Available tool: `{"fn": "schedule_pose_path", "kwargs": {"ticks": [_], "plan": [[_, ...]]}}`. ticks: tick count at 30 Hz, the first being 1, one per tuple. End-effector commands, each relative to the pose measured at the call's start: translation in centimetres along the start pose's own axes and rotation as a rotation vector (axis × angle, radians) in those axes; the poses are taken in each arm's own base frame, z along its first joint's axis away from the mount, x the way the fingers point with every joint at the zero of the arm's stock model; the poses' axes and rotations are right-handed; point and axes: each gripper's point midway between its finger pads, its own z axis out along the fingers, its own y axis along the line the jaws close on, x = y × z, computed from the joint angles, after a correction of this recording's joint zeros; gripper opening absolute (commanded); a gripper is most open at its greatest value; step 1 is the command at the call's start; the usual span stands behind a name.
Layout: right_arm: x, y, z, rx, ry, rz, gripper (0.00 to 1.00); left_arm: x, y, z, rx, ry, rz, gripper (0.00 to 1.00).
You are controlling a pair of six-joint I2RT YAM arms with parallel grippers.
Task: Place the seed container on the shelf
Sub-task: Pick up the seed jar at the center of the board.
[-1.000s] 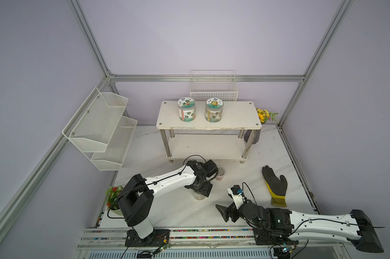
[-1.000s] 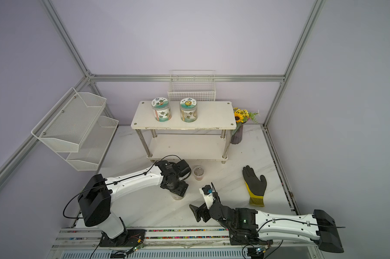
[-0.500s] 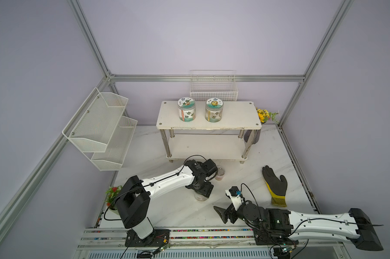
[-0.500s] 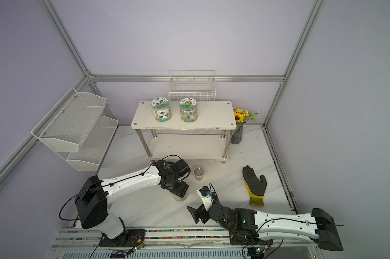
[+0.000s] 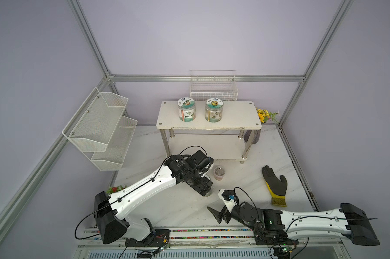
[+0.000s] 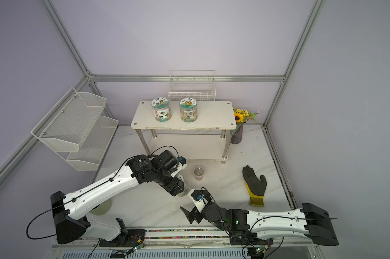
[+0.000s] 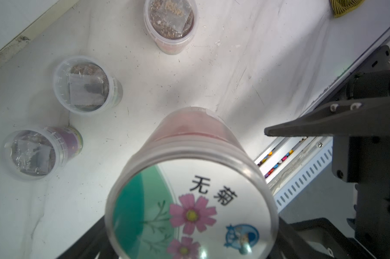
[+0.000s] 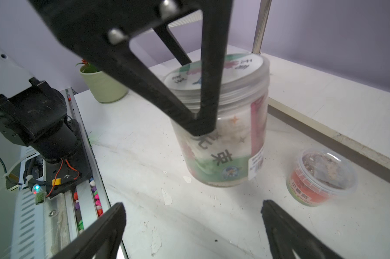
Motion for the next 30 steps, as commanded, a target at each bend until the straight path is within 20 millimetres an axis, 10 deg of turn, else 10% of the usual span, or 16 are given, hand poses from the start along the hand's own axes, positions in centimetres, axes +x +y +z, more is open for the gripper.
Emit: {"fn": "schedule_pose_path", "kwargs": {"ticks": [1, 10, 30], "plan": [[-2.8, 0.4, -0.2, -0.005, -0.14, -0.038, 0.97, 0.1, -1.2, -2.9, 0.059, -0.049, 0.108, 0.44], [-3.8, 2.3, -2.5, -0.167, -0.227, -0.134, 0.97, 1.3, -2.4, -5.8, 0.138, -0.111, 0.252, 0.44], [-5.9, 3.1, -2.2, -0.175, -0.293, -0.187, 0.97, 1.7, -3.8, -5.5, 0.173, -0.079, 0.325, 0.49]]}}
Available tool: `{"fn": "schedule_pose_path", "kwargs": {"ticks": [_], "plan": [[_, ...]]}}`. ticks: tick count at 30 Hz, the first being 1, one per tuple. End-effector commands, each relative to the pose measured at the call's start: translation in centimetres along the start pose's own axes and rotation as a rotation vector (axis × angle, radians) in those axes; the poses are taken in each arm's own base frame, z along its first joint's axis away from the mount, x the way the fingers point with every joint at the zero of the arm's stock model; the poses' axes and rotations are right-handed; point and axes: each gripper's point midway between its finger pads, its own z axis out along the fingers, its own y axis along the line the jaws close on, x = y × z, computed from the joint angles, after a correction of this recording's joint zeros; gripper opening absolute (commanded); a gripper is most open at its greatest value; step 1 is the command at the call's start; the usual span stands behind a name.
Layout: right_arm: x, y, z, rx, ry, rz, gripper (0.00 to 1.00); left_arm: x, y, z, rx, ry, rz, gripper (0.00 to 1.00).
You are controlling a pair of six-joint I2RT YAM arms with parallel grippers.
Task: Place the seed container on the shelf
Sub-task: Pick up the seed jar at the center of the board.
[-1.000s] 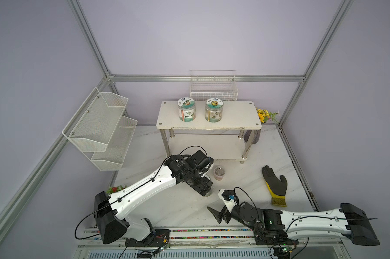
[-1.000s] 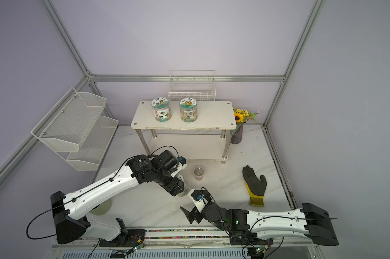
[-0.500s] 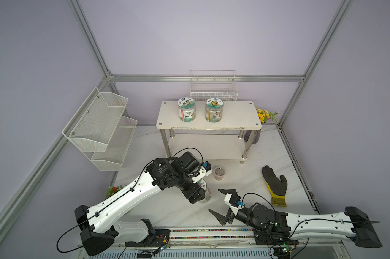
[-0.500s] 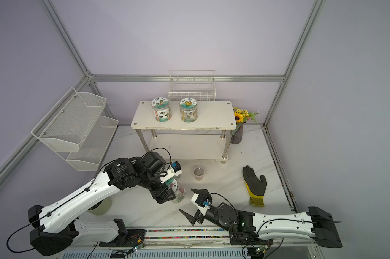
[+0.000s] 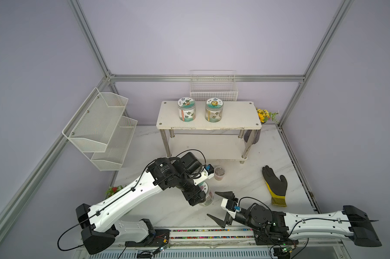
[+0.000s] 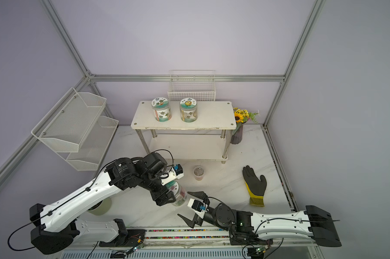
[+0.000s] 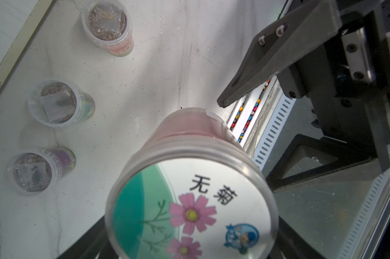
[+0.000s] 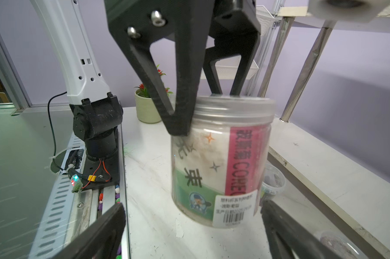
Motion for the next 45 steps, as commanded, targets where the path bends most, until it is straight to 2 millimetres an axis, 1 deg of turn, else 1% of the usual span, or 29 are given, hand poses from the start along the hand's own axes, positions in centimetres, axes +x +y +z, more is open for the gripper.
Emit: {"fn": "schedule_pose_path", "kwargs": {"ticks": [1, 13, 23, 35, 45], "plan": [[-3.1, -0.9, 0.4, 0.053, -0.101, 0.017, 0.97, -1.3, -0.7, -0.8, 0.019, -0.056, 0.034, 0.49], [-3.9, -2.2, 2.6, 0.124, -0.127, 0.043, 0.97, -1.4, -1.2, -0.5, 0.02, -0.05, 0.047, 0.52], [-3.3, -2.8, 4.6, 0.142, -0.099, 0.053, 0.97, -1.5, -1.6, -0.3, 0.025, -0.051, 0.059, 0.52], [-3.6, -3.7, 5.2, 0.173, -0.124, 0.069, 0.97, -1.6, -1.9, -0.3, 0.038, -0.05, 0.067, 0.53], [-3.4, -4.2, 5.8, 0.196, -0.117, 0.067, 0.97, -1.6, -2.2, -0.1, 0.052, -0.045, 0.071, 0.53]]}}
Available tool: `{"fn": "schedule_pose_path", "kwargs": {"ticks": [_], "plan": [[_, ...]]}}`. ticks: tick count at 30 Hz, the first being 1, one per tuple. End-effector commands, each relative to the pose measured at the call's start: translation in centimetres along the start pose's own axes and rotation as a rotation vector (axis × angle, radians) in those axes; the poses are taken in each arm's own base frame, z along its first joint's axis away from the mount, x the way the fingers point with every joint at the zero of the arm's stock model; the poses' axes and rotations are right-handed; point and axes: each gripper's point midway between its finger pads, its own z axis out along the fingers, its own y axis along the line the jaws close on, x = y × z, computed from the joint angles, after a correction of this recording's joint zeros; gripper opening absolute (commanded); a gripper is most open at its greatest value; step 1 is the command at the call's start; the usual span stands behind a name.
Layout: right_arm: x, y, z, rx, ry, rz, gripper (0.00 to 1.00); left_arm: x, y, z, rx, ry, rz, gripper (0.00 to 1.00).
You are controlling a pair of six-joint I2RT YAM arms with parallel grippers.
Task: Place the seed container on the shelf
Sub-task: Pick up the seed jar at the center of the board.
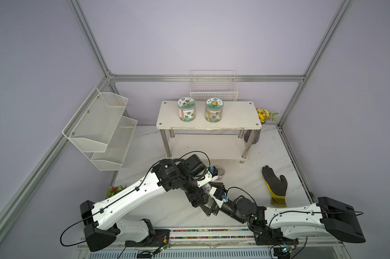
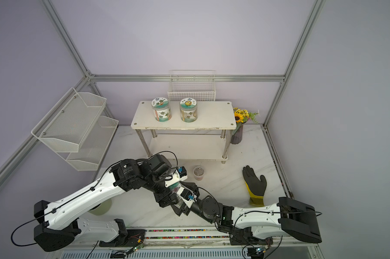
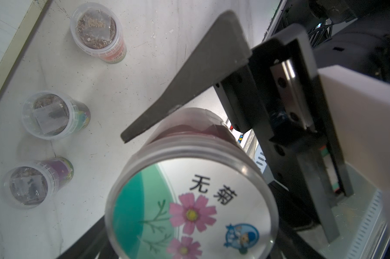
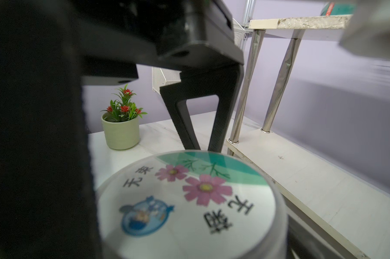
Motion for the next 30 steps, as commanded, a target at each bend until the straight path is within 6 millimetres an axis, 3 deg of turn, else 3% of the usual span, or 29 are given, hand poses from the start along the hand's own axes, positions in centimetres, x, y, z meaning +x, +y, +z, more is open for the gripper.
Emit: {"fn": "schedule_pose_path", "kwargs": {"ticks": [1, 11, 24, 30], "plan": [[-2.28, -1.18, 0.52, 0.052, -0.066, 0.03, 0.97, -1.06, -1.27, -0.96, 0.047, -0.049, 0.029, 0.53], [-1.97, -1.44, 0.62, 0.058, -0.058, 0.023, 0.94, -0.98, -1.41, -1.01, 0.054, -0.051, 0.029, 0.54], [-1.73, -1.62, 0.56, 0.056, -0.045, 0.02, 0.71, -1.09, -1.79, -1.14, 0.071, -0.056, 0.033, 0.57], [-1.88, -1.7, 0.51, 0.057, -0.049, 0.016, 0.64, -1.12, -2.1, -1.24, 0.086, -0.06, 0.036, 0.64]]}}
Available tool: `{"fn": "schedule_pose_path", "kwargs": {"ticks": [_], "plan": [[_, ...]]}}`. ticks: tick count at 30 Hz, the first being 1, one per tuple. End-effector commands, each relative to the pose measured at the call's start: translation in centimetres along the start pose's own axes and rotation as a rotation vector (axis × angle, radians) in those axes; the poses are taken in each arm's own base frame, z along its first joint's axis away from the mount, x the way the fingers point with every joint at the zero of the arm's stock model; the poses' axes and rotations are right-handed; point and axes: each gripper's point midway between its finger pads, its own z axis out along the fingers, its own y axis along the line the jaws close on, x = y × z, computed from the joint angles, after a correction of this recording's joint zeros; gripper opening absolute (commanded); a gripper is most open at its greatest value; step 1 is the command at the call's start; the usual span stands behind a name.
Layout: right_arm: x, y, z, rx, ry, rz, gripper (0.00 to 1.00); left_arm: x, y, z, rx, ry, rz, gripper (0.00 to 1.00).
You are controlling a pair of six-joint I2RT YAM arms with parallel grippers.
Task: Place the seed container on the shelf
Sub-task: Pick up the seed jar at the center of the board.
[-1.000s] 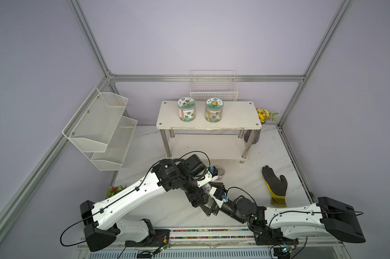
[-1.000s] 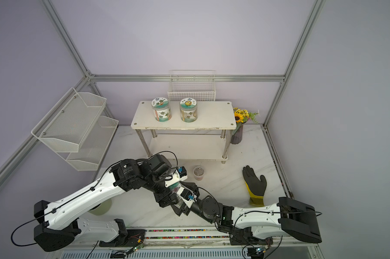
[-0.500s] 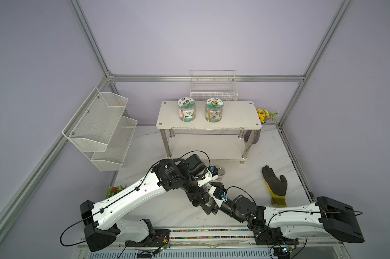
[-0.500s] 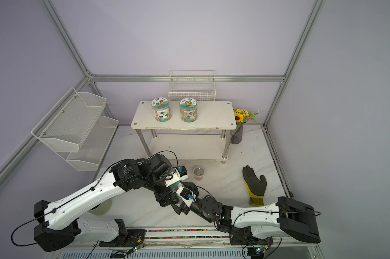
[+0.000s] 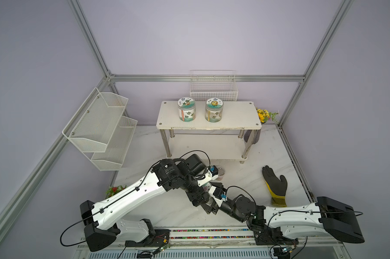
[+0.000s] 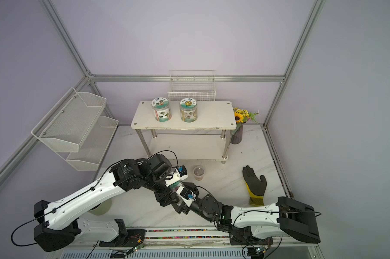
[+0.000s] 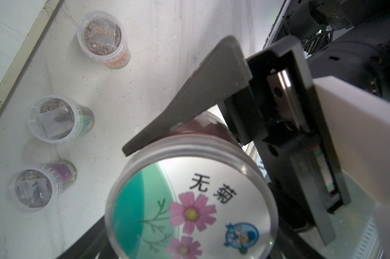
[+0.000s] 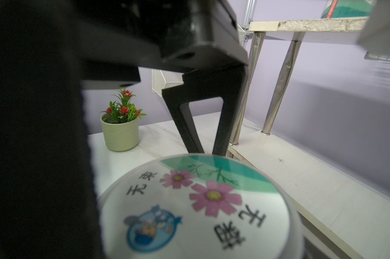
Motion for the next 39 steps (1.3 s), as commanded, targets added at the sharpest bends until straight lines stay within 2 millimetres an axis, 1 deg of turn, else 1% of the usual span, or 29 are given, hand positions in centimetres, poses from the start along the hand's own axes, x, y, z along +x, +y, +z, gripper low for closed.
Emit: {"fn": "schedule_pose_path", "kwargs": {"ticks": [1, 6, 9, 18, 23, 28, 30, 39], "plan": [[-1.7, -1.5, 0.2, 0.06, -0.044, 0.013, 0.62, -0.8, -2.2, -1.2, 0.091, -0.045, 0.035, 0.67], [-1.8, -1.4, 0.1, 0.052, -0.046, 0.012, 0.57, -1.1, -2.4, -1.8, 0.097, -0.071, 0.046, 0.76], [-1.8, -1.4, 0.1, 0.05, -0.048, 0.011, 0.52, -1.2, -2.6, -2.0, 0.103, -0.082, 0.049, 0.8], [-1.8, -1.1, 0.1, 0.035, -0.045, 0.004, 0.49, -1.9, -2.7, -2.2, 0.107, -0.119, 0.044, 0.89], [-1.8, -1.0, 0.1, 0.029, -0.045, 0.004, 0.47, -1.9, -2.9, -2.4, 0.115, -0.132, 0.041, 0.93], [-1.7, -0.9, 0.1, 0.022, -0.041, 0.004, 0.46, -2.0, -2.9, -2.8, 0.112, -0.148, 0.043, 0.99], [-1.7, -0.9, 0.1, 0.021, -0.04, 0.002, 0.46, -2.0, -2.8, -2.8, 0.106, -0.15, 0.043, 1.0], [-1.8, -0.9, -0.1, 0.019, -0.039, -0.004, 0.43, -1.9, -2.0, -2.6, 0.06, -0.144, 0.035, 1.0]]}}
